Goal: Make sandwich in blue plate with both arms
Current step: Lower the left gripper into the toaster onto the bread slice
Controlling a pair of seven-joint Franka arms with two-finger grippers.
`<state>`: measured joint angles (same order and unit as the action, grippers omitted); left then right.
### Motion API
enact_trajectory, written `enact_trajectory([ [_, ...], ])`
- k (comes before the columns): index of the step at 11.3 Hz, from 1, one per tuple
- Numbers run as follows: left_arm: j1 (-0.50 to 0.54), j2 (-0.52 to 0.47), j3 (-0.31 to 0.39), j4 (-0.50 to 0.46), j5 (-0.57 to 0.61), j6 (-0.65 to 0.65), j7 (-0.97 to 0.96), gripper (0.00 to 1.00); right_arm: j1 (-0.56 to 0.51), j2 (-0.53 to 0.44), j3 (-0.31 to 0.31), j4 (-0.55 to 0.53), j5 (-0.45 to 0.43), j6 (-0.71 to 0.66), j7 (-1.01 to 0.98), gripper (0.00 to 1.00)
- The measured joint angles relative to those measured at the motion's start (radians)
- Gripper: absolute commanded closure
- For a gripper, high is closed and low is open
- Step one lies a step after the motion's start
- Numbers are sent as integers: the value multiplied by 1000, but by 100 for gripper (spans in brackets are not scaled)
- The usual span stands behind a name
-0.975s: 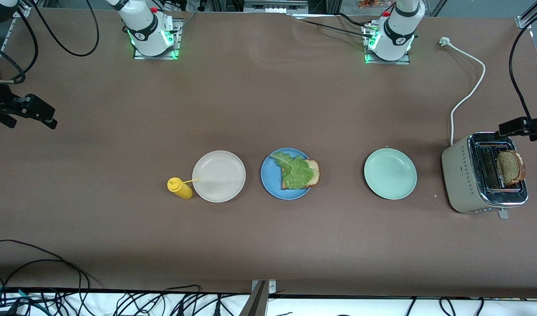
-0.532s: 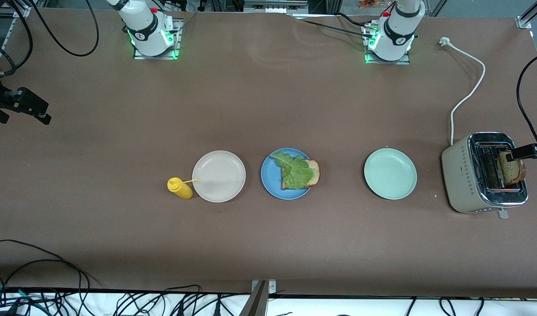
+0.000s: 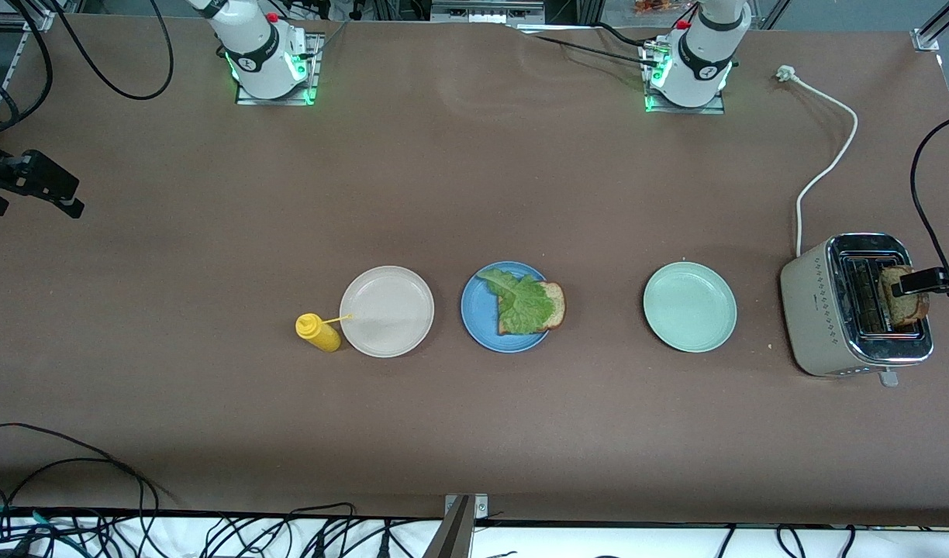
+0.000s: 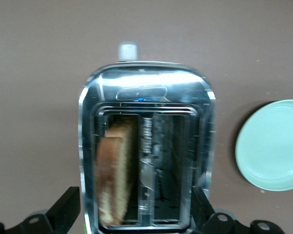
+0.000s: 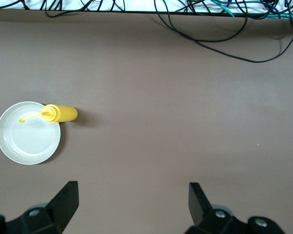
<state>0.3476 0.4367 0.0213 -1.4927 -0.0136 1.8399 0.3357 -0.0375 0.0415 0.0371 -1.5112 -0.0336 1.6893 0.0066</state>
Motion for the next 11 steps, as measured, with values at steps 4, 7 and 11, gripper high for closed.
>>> enact_trajectory([
  [4,47,65,0,1,-16,39,32,68,0,0,-1,0,0,-13,0,0],
  [7,52,73,-2,1,-31,37,32,95,0,0,-1,0,0,-21,0,0],
  [11,52,73,-7,12,-32,16,32,96,0,0,-1,1,0,-27,0,0],
])
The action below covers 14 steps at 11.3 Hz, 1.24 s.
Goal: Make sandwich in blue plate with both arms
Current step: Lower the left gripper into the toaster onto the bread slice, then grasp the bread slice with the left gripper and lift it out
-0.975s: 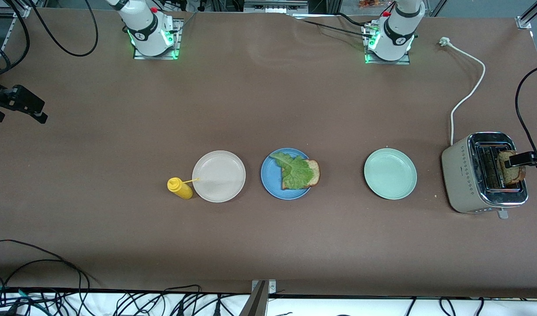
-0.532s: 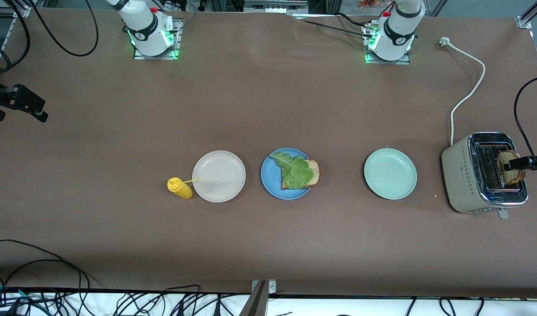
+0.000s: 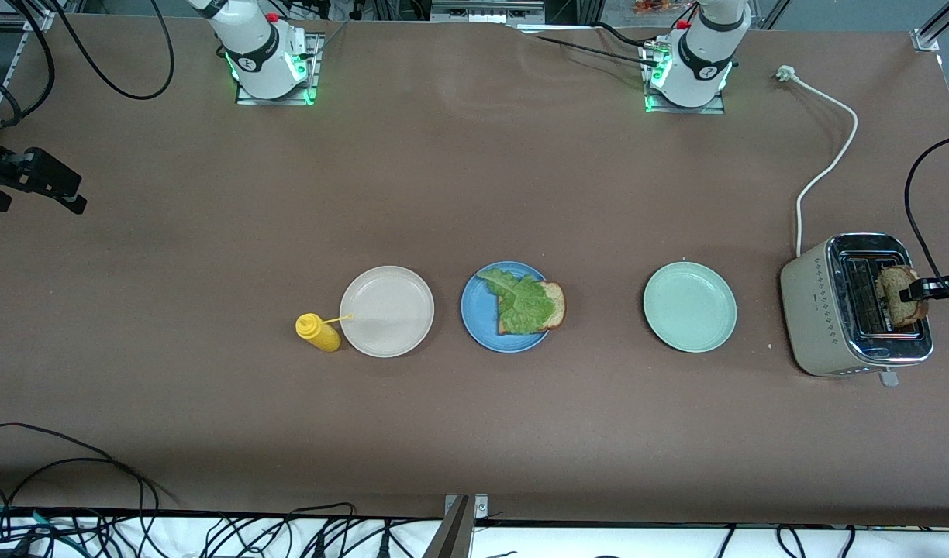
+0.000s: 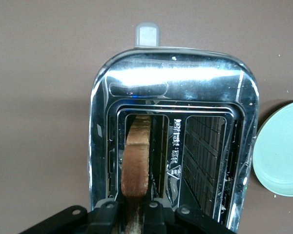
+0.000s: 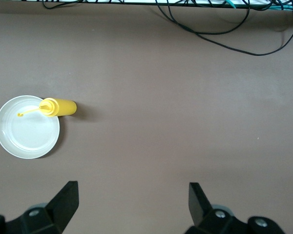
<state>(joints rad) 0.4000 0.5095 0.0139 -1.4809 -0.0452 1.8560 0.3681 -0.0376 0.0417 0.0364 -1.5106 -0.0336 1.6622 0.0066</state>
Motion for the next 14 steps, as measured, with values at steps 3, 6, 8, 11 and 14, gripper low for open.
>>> enact_trajectory([
  [3,0,-5,-3,17,0,-28,0,98,0,0,0,0,0,0,0,0],
  [6,-1,-70,-16,53,25,-111,4,98,0,1,-1,0,0,-2,0,0],
  [8,-1,-153,-50,95,39,-225,8,98,0,1,-1,0,0,-3,0,0],
  [11,-8,-251,-200,130,65,-397,10,99,0,1,-2,0,0,-3,0,0],
  [14,-16,-253,-365,129,65,-464,7,99,0,2,-2,0,0,-3,0,0],
])
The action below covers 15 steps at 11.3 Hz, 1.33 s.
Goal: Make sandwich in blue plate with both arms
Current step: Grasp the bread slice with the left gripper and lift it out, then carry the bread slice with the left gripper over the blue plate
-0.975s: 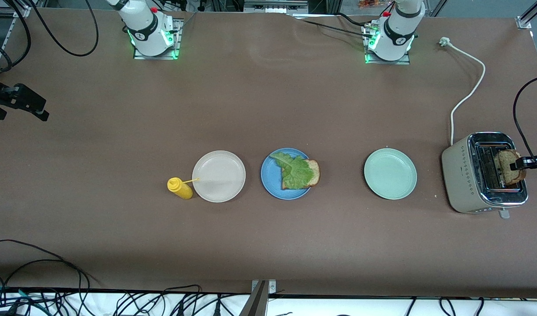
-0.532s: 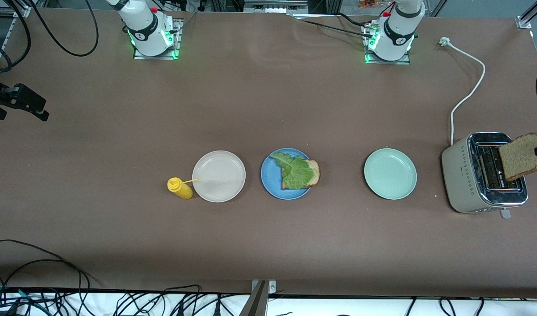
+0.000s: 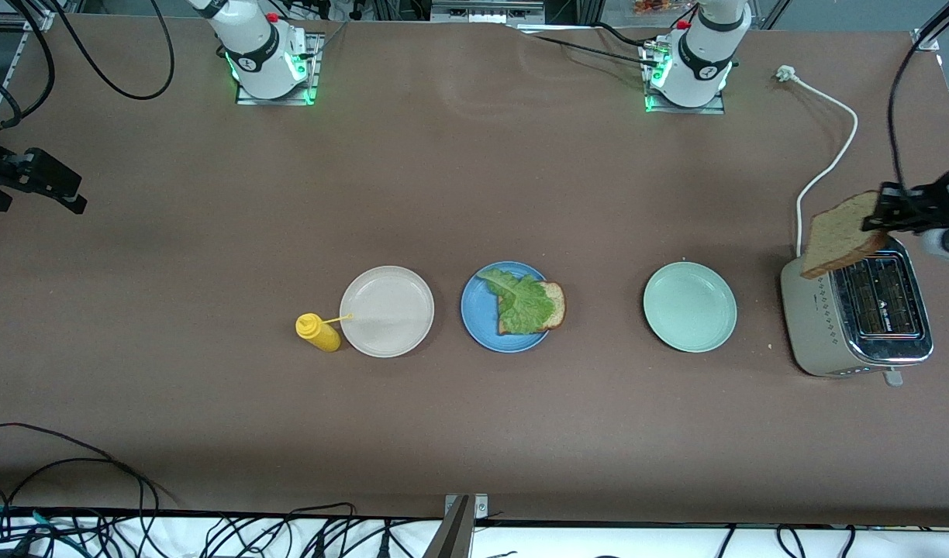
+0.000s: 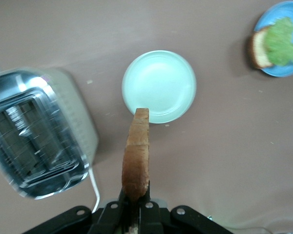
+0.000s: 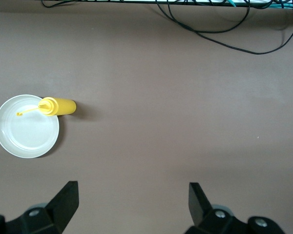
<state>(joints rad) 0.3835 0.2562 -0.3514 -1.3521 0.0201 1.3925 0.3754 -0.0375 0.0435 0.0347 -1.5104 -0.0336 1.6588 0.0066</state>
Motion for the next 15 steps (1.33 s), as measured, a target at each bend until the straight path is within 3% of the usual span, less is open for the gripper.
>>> enact_trajectory([
  [2,-10,27,-70,-9,-96,-7,-2,99,0,1,0,0,0,0,0,0],
  [8,-142,324,-75,-21,-483,11,1,98,-1,3,-1,1,0,-1,0,0],
  [12,-270,500,-81,-20,-560,234,11,94,-1,3,-1,1,0,-1,0,0],
  [15,-346,603,-80,-19,-694,336,53,92,-1,3,-1,1,0,-1,0,0],
])
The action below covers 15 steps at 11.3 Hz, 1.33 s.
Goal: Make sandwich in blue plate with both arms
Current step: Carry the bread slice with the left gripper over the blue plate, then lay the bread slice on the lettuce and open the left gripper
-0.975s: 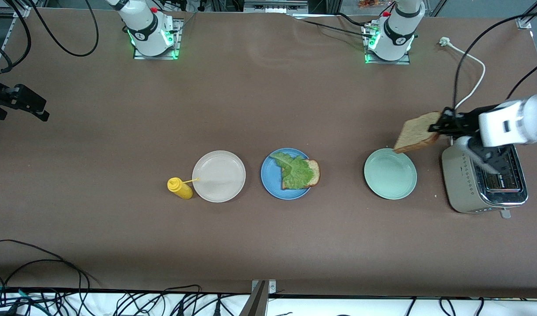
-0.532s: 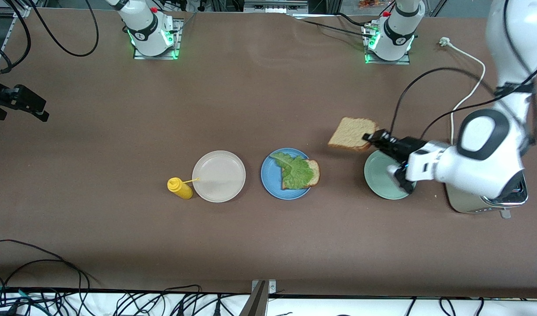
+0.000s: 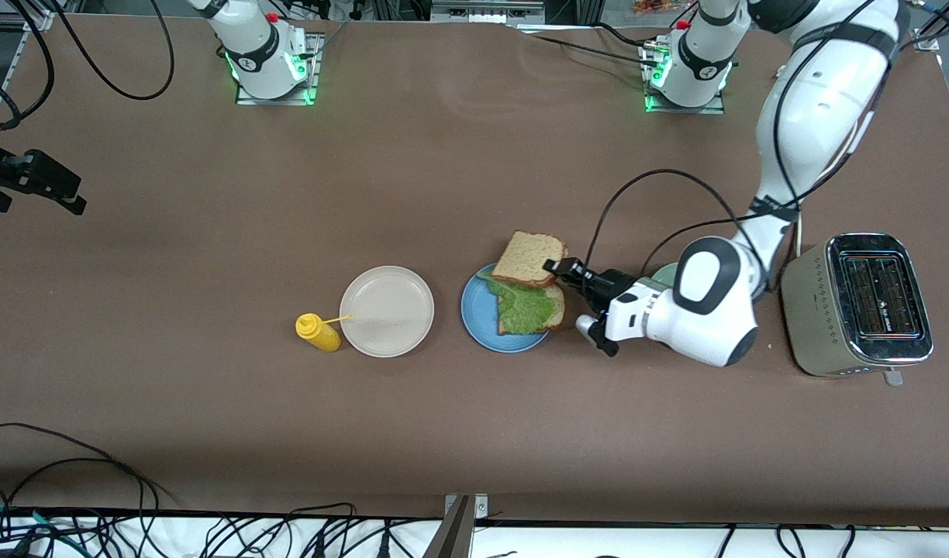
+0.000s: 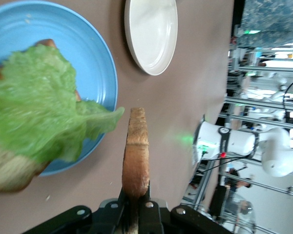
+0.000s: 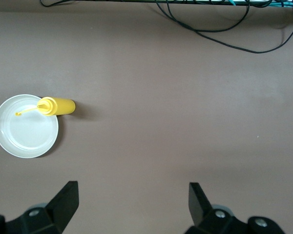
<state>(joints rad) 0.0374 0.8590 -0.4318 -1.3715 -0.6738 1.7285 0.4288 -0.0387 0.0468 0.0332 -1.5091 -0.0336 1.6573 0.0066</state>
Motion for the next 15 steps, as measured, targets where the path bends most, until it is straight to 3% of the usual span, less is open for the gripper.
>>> enact_trajectory([
  [2,-8,52,0,1,-77,11,33,87,0,0,0,0,0,0,0,0],
  [6,-17,124,2,1,-187,59,200,87,0,0,0,0,0,0,0,0],
  [13,15,141,16,30,-194,67,228,86,0,0,0,0,0,0,0,0],
  [14,24,141,16,30,-194,67,228,81,0,0,0,0,0,0,0,0],
  [15,28,141,16,30,-194,67,228,45,0,0,0,0,0,0,0,0],
])
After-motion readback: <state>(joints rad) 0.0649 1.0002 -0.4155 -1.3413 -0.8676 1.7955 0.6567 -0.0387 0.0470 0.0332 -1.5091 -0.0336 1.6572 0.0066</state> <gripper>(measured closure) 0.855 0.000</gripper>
